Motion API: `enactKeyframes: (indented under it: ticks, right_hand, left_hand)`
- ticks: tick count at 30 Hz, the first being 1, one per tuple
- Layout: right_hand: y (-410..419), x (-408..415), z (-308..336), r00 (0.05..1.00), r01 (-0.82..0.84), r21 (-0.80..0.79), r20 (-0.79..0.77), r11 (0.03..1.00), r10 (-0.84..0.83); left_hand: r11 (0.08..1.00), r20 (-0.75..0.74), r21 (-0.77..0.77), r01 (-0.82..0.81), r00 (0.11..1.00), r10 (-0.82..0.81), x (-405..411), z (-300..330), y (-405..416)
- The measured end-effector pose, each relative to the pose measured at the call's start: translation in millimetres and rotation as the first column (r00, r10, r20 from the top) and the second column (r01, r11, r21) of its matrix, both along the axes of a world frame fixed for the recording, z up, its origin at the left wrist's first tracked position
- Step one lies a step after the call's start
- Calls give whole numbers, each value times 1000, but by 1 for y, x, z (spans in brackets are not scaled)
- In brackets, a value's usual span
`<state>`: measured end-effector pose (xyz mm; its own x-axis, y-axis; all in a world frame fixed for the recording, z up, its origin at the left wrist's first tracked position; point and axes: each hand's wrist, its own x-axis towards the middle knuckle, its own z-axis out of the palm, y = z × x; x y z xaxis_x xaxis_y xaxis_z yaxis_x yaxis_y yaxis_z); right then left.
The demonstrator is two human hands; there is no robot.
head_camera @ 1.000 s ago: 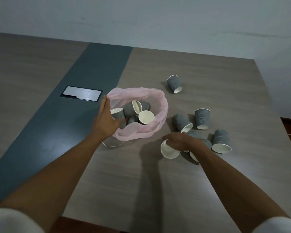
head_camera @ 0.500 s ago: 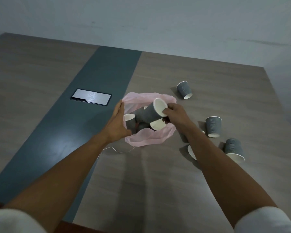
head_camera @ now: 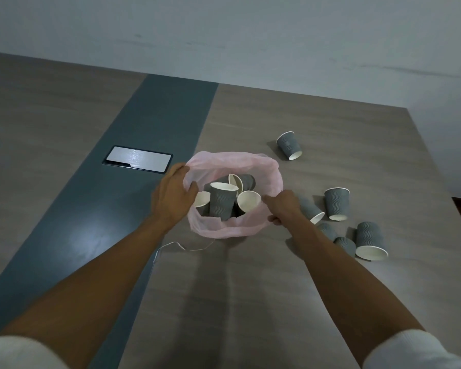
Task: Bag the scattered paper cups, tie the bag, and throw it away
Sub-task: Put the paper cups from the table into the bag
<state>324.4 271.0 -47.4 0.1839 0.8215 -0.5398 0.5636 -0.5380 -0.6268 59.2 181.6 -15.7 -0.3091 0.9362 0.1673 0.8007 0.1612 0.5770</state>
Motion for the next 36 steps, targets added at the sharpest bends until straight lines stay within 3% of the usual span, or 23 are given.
enactKeyframes:
  ticks: [5, 10, 12, 19, 25, 28, 32, 34, 36]
  right_hand:
    - [-1, 6, -16, 998, 6, 98, 69, 995, -12]
    - [1, 19, -8, 997, 1, 196, -75, 981, 14]
    - [1, 25, -1, 988, 49, 231, -156, 972, -12]
    - [26, 54, 26, 982, 68, 483, -188, 873, 28]
    - [54, 95, 31, 953, 122, 513, -299, 849, 44]
    - [59, 113, 23, 927, 139, 515, -368, 846, 72]
    - [63, 135, 10, 893, 51, 420, -425, 906, 147]
    - [62, 147, 1, 936, -9, 370, -323, 929, 137]
    - [63, 165, -7, 965, -236, 367, -22, 900, 263]
  left_hand:
    - [998, -239, -44, 47, 969, -56, -8, -3, 22]
    - [949, -181, -265, 170, 958, -222, -12, -4, 57]
    - [960, -179, -229, 158, 963, -201, -6, 0, 65]
    - [994, -75, -55, 97, 992, -101, 19, 13, 67]
    - [996, -25, 91, 18, 1000, -16, 66, 16, 39]
    - [996, -26, 89, -31, 999, 34, 94, 14, 20]
    - [990, -83, -42, -137, 988, 133, 127, 3, -2]
    - [978, -134, -93, -189, 975, 176, 134, -3, -9]
    - [971, -169, -100, -219, 965, 201, 138, -7, -13]
